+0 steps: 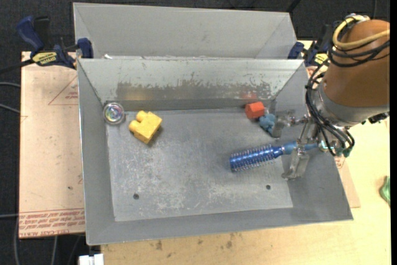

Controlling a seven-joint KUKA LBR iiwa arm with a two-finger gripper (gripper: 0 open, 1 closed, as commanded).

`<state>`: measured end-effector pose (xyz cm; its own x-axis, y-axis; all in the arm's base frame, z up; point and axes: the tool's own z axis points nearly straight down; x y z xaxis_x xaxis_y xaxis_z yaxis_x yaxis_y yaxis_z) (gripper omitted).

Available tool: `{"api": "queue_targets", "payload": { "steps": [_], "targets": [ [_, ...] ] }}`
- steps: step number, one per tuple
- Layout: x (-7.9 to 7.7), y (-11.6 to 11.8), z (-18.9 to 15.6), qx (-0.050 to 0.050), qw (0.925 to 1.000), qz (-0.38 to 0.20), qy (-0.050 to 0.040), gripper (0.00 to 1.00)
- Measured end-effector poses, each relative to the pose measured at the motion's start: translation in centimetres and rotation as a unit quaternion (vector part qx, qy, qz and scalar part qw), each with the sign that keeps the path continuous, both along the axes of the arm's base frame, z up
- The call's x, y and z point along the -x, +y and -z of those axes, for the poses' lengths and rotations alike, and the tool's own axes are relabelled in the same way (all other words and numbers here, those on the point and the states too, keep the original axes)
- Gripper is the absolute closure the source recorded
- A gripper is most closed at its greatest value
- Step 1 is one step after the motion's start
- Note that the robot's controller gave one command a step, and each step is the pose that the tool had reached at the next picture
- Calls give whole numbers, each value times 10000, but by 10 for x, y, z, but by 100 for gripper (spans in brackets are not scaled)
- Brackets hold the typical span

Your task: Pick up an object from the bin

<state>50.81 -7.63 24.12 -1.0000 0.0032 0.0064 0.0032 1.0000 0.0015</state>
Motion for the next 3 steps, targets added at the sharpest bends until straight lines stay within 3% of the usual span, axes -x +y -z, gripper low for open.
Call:
{"api": "queue_targets", "payload": {
  "steps": [1, 2, 3],
  "targets": [
    [-24, 13, 115, -4, 9990, 439, -3, 0],
    [-57, 9, 175, 5, 9995, 312, -29, 0],
    [-58, 9, 171, 5, 9995, 297, -42, 100]
  ]
}}
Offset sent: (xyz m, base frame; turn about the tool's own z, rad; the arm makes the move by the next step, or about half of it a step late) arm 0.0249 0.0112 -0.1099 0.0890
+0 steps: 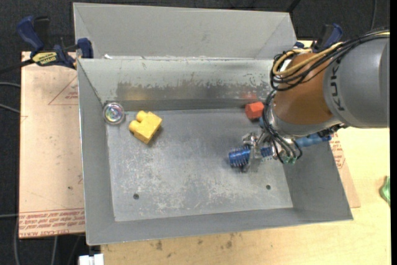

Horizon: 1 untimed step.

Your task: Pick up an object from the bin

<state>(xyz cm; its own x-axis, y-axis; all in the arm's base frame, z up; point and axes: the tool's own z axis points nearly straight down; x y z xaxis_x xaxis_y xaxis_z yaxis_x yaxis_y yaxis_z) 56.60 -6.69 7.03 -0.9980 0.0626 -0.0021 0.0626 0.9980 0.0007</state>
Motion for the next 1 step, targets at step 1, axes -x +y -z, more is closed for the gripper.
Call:
{"api": "queue_targets", "payload": {
  "steps": [1],
  "targets": [
    [9, 2, -114, 4, 10000, -25, -34, 100]
  ]
}}
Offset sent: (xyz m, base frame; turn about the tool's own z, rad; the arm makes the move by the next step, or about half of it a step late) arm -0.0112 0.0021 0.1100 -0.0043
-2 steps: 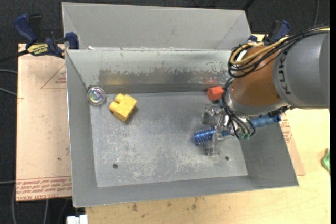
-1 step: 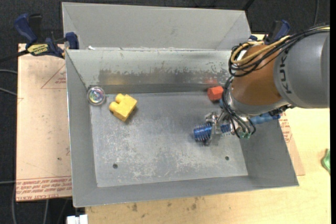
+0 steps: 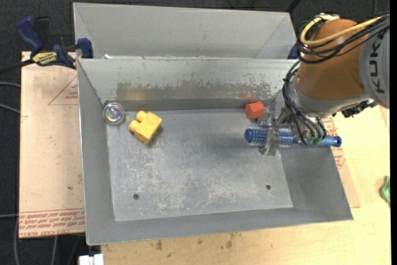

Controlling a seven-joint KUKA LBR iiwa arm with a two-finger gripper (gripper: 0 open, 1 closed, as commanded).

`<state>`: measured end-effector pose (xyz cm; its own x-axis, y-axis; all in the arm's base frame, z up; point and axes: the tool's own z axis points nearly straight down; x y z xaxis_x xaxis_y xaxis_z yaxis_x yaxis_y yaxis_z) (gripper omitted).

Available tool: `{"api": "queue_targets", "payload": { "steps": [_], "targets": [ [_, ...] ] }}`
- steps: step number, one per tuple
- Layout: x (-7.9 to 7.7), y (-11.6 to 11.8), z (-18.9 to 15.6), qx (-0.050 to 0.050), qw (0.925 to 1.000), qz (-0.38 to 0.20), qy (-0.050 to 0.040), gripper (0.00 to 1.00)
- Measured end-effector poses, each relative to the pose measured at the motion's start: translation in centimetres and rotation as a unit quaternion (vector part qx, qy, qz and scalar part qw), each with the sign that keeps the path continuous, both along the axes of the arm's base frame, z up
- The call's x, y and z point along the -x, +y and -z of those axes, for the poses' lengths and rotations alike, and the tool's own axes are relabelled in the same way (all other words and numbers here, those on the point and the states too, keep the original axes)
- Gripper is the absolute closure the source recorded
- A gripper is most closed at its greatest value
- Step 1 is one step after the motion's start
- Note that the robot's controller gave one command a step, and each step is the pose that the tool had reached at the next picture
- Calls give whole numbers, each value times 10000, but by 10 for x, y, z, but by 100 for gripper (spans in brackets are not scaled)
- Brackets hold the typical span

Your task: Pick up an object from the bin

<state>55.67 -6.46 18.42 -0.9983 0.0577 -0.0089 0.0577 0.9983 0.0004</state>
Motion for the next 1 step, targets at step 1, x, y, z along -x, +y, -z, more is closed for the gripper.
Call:
{"api": "queue_targets", "payload": {
  "steps": [1],
  "targets": [
    [-27, -3, -166, 1, 10000, 58, -15, 100]
  ]
}}
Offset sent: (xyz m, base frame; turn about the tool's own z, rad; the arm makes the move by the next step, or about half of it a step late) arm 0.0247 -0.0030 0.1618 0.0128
